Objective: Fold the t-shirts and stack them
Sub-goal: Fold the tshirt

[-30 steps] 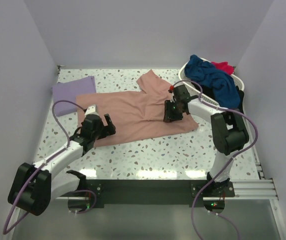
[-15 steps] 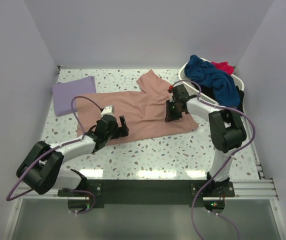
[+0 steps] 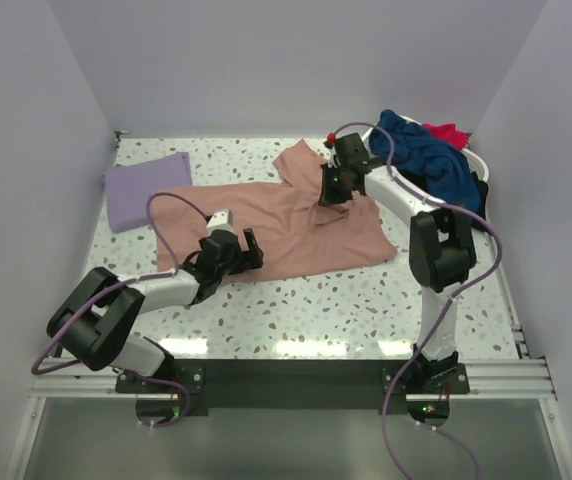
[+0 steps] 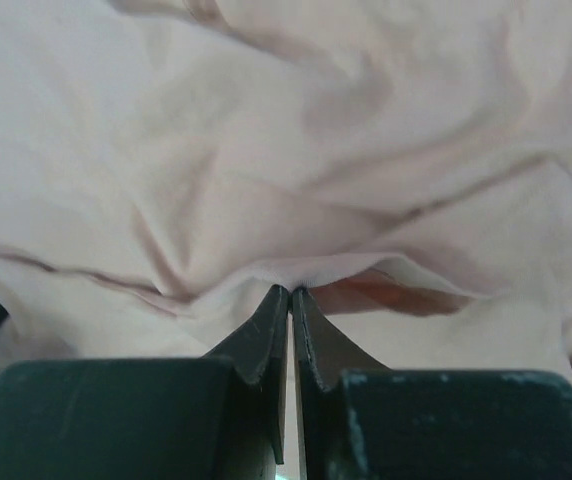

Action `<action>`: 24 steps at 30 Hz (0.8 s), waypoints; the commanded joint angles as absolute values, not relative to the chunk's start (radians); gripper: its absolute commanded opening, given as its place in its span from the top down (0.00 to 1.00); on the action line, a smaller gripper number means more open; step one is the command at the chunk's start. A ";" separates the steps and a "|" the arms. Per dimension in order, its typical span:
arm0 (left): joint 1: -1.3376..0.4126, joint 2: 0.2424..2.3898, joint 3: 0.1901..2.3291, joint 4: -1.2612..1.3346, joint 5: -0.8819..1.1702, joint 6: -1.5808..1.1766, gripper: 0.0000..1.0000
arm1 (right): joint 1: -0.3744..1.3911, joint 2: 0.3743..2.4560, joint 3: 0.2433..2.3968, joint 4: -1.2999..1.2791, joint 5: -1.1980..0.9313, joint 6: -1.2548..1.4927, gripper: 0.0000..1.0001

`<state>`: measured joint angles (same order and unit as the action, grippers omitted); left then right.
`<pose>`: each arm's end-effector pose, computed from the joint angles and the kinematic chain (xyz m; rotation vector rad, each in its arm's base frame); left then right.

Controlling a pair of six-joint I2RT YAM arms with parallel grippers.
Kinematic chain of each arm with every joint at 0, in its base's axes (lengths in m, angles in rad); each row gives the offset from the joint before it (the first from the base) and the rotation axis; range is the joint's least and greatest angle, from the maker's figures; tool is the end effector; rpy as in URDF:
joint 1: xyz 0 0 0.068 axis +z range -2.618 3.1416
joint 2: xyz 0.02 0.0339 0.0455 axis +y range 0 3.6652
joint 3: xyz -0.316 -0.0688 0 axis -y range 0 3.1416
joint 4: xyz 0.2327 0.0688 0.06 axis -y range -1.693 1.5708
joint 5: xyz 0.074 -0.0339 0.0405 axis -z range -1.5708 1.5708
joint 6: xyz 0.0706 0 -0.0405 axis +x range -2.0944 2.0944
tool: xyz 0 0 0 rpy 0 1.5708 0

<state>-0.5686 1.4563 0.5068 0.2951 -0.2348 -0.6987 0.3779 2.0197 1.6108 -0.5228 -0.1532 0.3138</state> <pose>0.2459 -0.1376 0.1863 -0.2752 2.2232 -0.4405 0.4424 0.1872 0.2453 -0.1465 2.5475 0.4703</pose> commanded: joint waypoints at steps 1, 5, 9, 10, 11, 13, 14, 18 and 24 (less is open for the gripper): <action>-0.574 1.471 0.451 0.288 -0.241 -0.736 0.00 | 0.413 2.094 1.774 -0.600 -0.178 0.298 0.94; -0.575 1.447 0.430 0.270 -0.245 -0.744 0.00 | 0.451 2.196 1.897 -0.626 -0.166 0.298 0.87; -0.575 1.413 0.407 0.246 -0.252 -0.753 0.00 | 0.460 2.252 1.980 -0.650 -0.160 0.291 0.76; -0.575 1.408 0.403 0.241 -0.253 -0.752 0.00 | 0.462 2.256 1.985 -0.650 -0.158 0.293 0.70; -0.575 1.396 0.402 0.238 -0.253 -0.752 0.00 | 0.460 2.258 1.988 -0.652 -0.156 0.288 0.62; -0.575 1.387 0.399 0.224 -0.256 -0.755 0.00 | 0.460 2.243 1.979 -0.644 -0.158 0.285 0.42; -0.575 1.376 0.399 0.219 -0.261 -0.755 0.00 | 0.460 2.229 1.967 -0.635 -0.156 0.285 0.39; -0.575 1.336 0.409 0.180 -0.290 -0.749 0.00 | 0.460 2.120 1.876 -0.588 -0.140 0.287 0.22; -0.574 1.209 0.449 0.049 -0.366 -0.712 0.00 | 0.439 1.892 1.631 -0.516 -0.092 0.285 0.15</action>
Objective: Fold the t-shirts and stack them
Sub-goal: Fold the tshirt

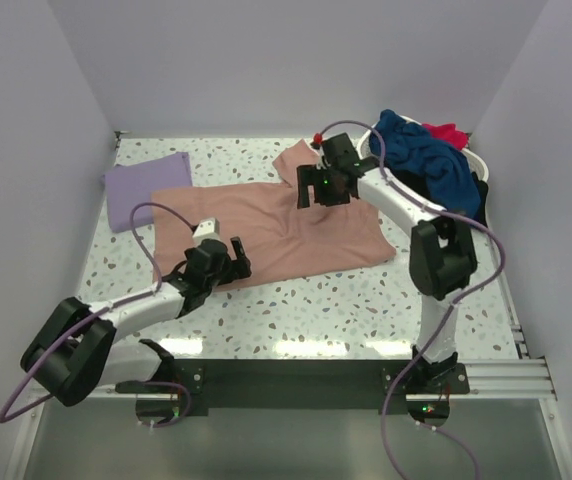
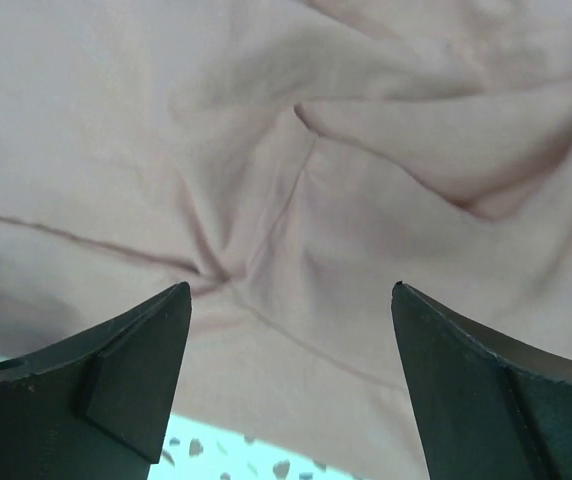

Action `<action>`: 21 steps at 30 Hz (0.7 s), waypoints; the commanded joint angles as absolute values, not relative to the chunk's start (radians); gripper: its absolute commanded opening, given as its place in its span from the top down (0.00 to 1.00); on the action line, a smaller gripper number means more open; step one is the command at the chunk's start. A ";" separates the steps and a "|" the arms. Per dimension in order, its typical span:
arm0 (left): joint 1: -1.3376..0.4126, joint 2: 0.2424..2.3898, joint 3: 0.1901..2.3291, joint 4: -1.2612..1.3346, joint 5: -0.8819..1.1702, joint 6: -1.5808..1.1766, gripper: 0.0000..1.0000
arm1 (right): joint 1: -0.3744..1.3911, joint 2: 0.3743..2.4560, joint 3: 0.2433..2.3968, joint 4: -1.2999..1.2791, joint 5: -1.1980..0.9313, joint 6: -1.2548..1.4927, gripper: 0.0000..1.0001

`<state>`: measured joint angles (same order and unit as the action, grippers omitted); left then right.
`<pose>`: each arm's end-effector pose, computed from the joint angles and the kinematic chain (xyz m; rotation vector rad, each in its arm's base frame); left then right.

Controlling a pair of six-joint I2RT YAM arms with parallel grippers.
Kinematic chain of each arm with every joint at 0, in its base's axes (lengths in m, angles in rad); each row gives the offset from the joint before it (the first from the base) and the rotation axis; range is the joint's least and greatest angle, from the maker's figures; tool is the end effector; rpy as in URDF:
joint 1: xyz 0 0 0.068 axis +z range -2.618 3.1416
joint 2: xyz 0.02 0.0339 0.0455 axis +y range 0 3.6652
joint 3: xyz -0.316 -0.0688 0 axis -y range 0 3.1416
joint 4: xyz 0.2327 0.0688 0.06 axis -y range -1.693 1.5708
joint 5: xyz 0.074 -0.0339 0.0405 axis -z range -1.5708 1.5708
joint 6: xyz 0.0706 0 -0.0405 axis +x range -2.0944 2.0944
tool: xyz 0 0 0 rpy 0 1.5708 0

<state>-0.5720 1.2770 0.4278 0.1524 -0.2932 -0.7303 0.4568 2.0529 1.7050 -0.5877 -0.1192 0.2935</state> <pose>0.2093 -0.1105 0.1900 -0.3331 2.2343 -0.3734 0.4372 0.2242 0.2546 -0.2585 2.5439 0.4499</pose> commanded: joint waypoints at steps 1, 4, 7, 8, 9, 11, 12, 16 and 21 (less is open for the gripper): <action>-0.575 1.194 0.454 0.043 -0.373 -0.704 0.00 | 0.431 1.863 1.596 -0.511 -0.092 0.288 0.15; -0.571 1.164 0.463 0.023 -0.419 -0.672 0.00 | 0.394 1.770 1.456 -0.483 -0.103 0.299 0.14; -0.540 1.192 0.462 0.023 -0.420 -0.650 0.00 | 0.332 1.700 1.324 -0.440 -0.113 0.307 0.14; -0.517 1.199 0.459 0.031 -0.413 -0.646 0.00 | 0.315 1.684 1.296 -0.434 -0.124 0.311 0.14; -0.506 1.206 0.448 0.055 -0.397 -0.640 0.00 | 0.301 1.680 1.251 -0.422 -0.141 0.314 0.14; -0.482 1.218 0.437 0.084 -0.367 -0.632 0.00 | 0.265 1.672 1.211 -0.410 -0.147 0.316 0.14; -0.474 1.223 0.424 0.116 -0.361 -0.624 0.00 | 0.259 1.671 1.180 -0.403 -0.144 0.313 0.14; -0.442 1.267 0.410 0.164 -0.325 -0.606 0.00 | 0.226 1.690 1.135 -0.402 -0.108 0.298 0.14; -0.431 1.278 0.400 0.180 -0.284 -0.609 0.00 | 0.177 1.718 1.079 -0.417 -0.098 0.285 0.14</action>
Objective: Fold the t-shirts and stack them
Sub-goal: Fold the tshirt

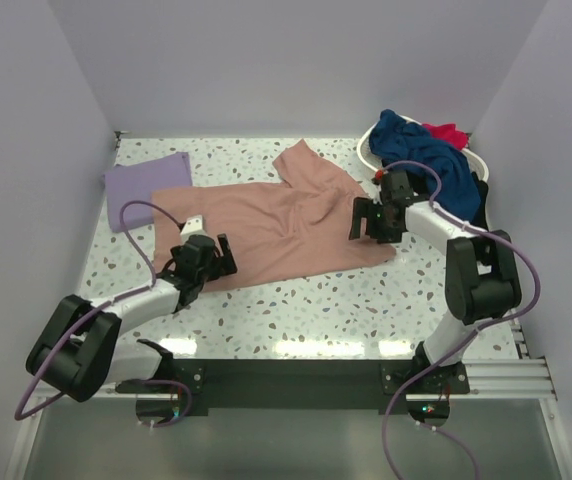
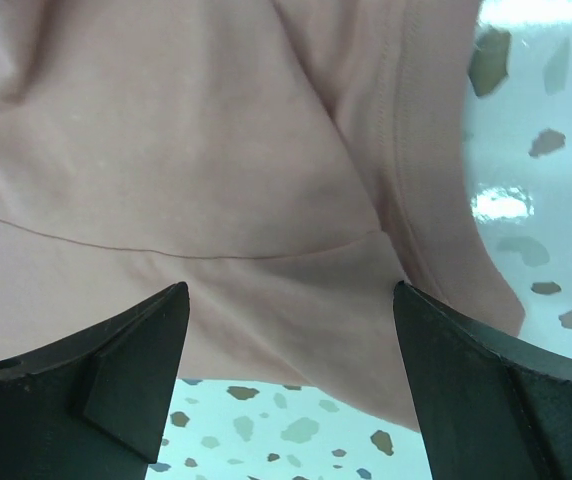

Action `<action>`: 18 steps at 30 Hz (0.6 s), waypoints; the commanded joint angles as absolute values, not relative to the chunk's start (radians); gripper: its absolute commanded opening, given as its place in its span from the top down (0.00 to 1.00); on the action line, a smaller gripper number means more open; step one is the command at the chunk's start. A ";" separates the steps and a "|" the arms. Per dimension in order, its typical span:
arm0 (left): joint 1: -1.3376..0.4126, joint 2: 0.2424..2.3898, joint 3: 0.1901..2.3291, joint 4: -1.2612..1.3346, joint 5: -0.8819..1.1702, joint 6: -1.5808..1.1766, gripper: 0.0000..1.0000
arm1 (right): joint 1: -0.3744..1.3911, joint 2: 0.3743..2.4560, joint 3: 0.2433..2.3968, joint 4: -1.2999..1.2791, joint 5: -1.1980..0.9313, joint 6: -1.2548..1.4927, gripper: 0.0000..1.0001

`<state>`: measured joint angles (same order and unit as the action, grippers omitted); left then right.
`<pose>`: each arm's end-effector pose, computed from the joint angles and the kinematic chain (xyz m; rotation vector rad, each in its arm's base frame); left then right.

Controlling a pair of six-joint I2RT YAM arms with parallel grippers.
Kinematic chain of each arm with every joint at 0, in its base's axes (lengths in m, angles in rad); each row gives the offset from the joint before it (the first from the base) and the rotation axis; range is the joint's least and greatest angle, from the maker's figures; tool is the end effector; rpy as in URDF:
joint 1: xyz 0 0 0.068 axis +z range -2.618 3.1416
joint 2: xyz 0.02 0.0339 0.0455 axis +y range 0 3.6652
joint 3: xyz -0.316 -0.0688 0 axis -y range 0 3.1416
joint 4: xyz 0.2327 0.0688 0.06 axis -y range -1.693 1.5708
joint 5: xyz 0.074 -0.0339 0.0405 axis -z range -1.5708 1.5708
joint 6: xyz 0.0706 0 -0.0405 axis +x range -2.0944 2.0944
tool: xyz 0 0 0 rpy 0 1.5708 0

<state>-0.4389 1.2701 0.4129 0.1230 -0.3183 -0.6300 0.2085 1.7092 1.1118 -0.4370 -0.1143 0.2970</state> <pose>0.2165 -0.0772 0.1842 -0.3766 2.2369 -0.1998 0.3539 0.0831 0.2213 0.0751 2.6307 0.3266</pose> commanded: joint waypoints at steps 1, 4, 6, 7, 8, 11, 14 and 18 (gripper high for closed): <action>-0.431 1.281 0.399 0.178 -0.282 -0.611 0.00 | 0.169 1.717 1.069 -0.420 -0.100 0.285 0.14; -0.431 1.292 0.393 0.169 -0.264 -0.633 0.00 | 0.163 1.718 1.031 -0.431 -0.083 0.279 0.14; -0.431 1.305 0.387 0.170 -0.250 -0.650 0.00 | 0.156 1.729 1.013 -0.440 -0.098 0.268 0.14; -0.433 1.322 0.384 0.170 -0.245 -0.656 0.00 | 0.146 1.732 1.009 -0.448 -0.104 0.267 0.14; -0.433 1.330 0.388 0.161 -0.236 -0.663 0.00 | 0.141 1.742 0.999 -0.456 -0.110 0.267 0.14; -0.454 1.325 0.397 0.138 -0.258 -0.678 0.00 | 0.135 1.721 0.971 -0.469 -0.118 0.284 0.14; -0.486 1.313 0.396 0.104 -0.276 -0.707 0.00 | 0.133 1.678 0.913 -0.463 -0.133 0.308 0.14; -0.517 1.309 0.367 0.066 -0.268 -0.756 0.00 | 0.132 1.622 0.844 -0.508 -0.063 0.313 0.14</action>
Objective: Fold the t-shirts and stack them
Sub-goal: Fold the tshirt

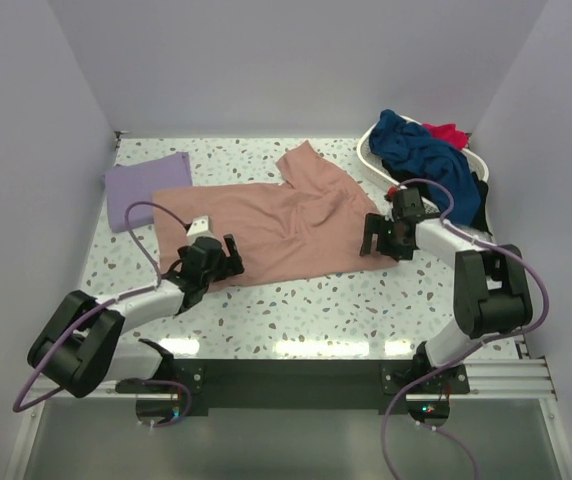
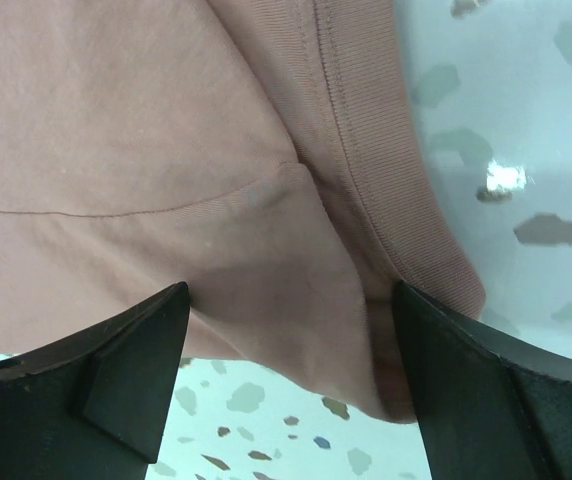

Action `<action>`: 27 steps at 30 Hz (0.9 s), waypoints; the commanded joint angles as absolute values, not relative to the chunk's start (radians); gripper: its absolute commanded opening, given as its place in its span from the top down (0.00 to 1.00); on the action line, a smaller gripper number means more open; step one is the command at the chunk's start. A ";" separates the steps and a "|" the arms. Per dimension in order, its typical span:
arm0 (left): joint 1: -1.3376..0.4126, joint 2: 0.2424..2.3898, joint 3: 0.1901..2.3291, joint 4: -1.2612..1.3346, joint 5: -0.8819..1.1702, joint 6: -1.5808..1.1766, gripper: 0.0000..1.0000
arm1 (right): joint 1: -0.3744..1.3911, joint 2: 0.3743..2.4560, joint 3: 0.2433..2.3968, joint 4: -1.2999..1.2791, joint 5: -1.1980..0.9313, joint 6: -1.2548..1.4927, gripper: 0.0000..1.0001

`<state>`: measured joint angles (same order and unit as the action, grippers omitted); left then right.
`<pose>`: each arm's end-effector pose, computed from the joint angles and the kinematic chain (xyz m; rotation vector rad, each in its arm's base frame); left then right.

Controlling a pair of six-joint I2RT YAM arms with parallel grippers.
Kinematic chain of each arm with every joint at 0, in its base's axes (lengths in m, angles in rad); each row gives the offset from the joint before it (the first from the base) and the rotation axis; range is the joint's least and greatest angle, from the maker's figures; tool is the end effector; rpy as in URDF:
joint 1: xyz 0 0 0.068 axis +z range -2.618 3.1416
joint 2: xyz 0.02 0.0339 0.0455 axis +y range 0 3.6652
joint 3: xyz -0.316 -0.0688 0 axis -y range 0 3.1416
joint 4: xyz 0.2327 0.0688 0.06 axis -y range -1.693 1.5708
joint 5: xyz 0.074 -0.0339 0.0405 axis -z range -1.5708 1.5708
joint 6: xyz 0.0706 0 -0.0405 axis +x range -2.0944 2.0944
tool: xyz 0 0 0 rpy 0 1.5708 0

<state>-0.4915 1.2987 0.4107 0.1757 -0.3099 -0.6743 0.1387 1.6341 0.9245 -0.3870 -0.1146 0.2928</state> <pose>0.2176 -0.0921 0.1829 -0.3658 2.2271 -0.2736 0.3172 0.0524 0.1945 0.1698 2.6829 0.2897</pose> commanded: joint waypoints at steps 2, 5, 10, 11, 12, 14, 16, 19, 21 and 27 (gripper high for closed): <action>-0.537 1.286 0.341 0.039 -0.276 -0.782 0.00 | 0.132 1.582 0.809 -0.522 -0.015 0.327 0.13; -0.560 1.233 0.322 -0.032 -0.291 -0.810 0.00 | 0.132 1.510 0.787 -0.546 0.034 0.347 0.11; -0.575 1.117 0.301 -0.127 -0.291 -0.830 0.00 | 0.130 1.402 0.779 -0.597 0.083 0.367 0.08; -0.580 1.095 0.296 -0.152 -0.291 -0.833 0.00 | 0.130 1.387 0.793 -0.604 0.089 0.365 0.08; -0.581 1.072 0.298 -0.164 -0.288 -0.833 0.00 | 0.130 1.373 0.804 -0.621 0.107 0.364 0.08; -0.581 1.019 0.325 -0.208 -0.291 -0.824 0.00 | 0.130 1.322 0.846 -0.640 0.123 0.353 0.08; -0.581 0.986 0.359 -0.238 -0.301 -0.815 0.00 | 0.132 1.295 0.886 -0.669 0.140 0.331 0.08; -0.581 0.980 0.435 -0.268 -0.330 -0.790 0.00 | 0.133 1.263 0.959 -0.695 0.141 0.310 0.08; -0.580 0.999 0.482 -0.256 -0.359 -0.767 0.00 | 0.133 1.267 0.988 -0.681 0.124 0.298 0.09; -0.571 1.217 0.610 -0.170 -0.353 -0.710 0.00 | 0.208 1.422 1.057 -0.629 0.054 0.285 0.11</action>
<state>-0.5762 1.1427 0.5484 -0.2207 -0.3359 -0.7570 0.1574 1.3342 1.0100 -0.6495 0.0879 0.3080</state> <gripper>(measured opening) 0.997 0.895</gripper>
